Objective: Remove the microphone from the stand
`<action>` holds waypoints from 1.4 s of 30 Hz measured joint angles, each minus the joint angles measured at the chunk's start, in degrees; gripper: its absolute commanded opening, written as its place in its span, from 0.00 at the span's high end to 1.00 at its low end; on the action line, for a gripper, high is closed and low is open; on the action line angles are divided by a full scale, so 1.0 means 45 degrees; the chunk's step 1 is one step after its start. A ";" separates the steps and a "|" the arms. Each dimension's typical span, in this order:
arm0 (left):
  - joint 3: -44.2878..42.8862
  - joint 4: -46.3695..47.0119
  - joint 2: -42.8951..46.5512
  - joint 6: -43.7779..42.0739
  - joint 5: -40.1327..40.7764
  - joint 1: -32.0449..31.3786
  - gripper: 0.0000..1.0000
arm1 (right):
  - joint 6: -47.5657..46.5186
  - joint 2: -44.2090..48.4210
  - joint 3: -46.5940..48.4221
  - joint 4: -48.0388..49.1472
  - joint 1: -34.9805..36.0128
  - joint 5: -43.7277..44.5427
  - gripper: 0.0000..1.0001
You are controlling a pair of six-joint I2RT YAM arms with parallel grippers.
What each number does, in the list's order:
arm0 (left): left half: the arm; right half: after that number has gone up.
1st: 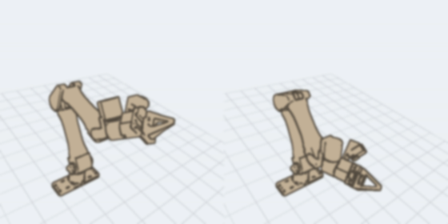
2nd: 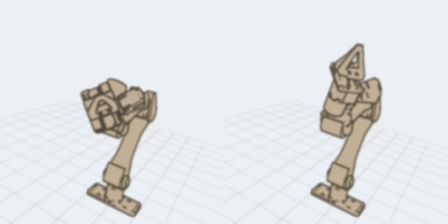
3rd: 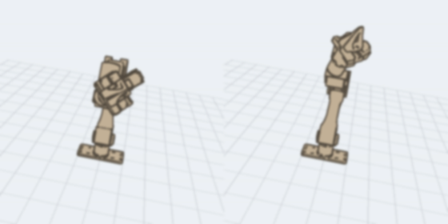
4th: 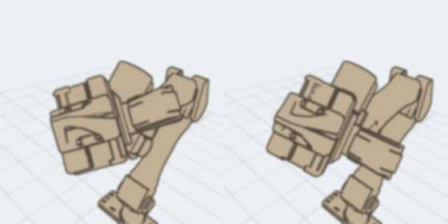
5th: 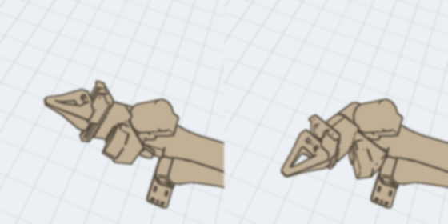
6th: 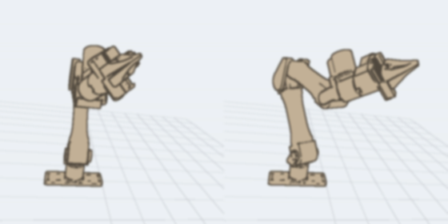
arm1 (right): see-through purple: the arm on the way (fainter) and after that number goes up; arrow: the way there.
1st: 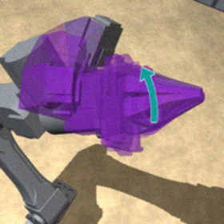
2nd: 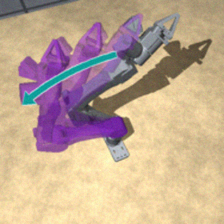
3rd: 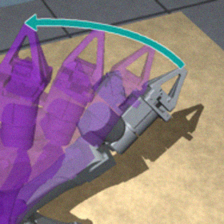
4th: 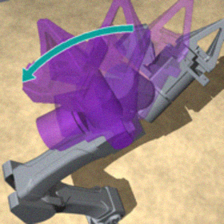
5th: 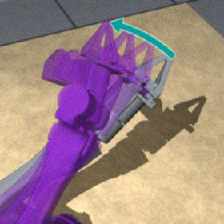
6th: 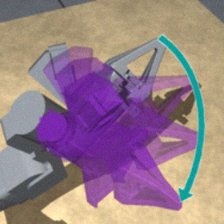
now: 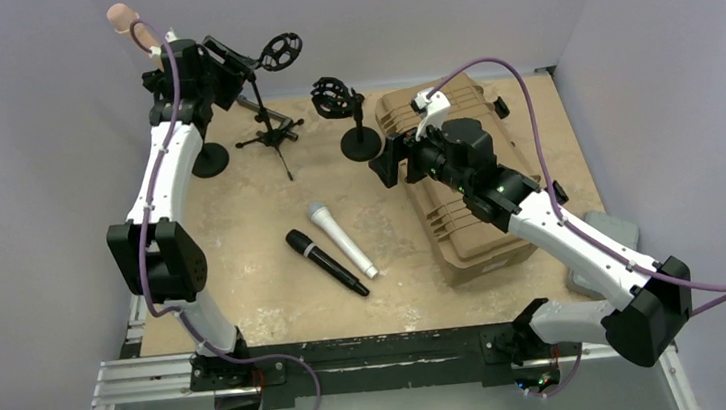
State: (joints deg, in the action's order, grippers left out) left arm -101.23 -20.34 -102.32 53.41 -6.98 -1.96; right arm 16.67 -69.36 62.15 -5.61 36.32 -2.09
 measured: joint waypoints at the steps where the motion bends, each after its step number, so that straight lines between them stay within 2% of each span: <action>1: -0.0126 -0.0087 0.0000 0.0029 0.0073 0.0000 0.32 | 0.0000 0.0000 0.0000 0.0000 0.0000 0.0000 0.19; 7: -0.1064 -0.0296 -0.0384 0.0384 0.0359 0.0000 0.30 | 0.0000 0.0097 0.0000 -0.0024 0.0000 0.0010 0.19; 19: -0.1214 -0.0087 -0.1452 0.0646 0.0520 -0.0005 0.31 | 0.0000 0.0374 0.0000 -0.0019 0.0000 0.0005 0.19; 42: 0.1273 0.2914 -0.0563 -0.1166 0.1608 -0.0170 0.38 | 0.0000 0.0437 -0.0112 0.0049 0.0000 -0.0005 0.19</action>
State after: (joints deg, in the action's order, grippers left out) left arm -95.50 -7.22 -104.86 48.16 0.25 -2.72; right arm 16.67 -67.40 61.65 -5.39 36.32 -2.11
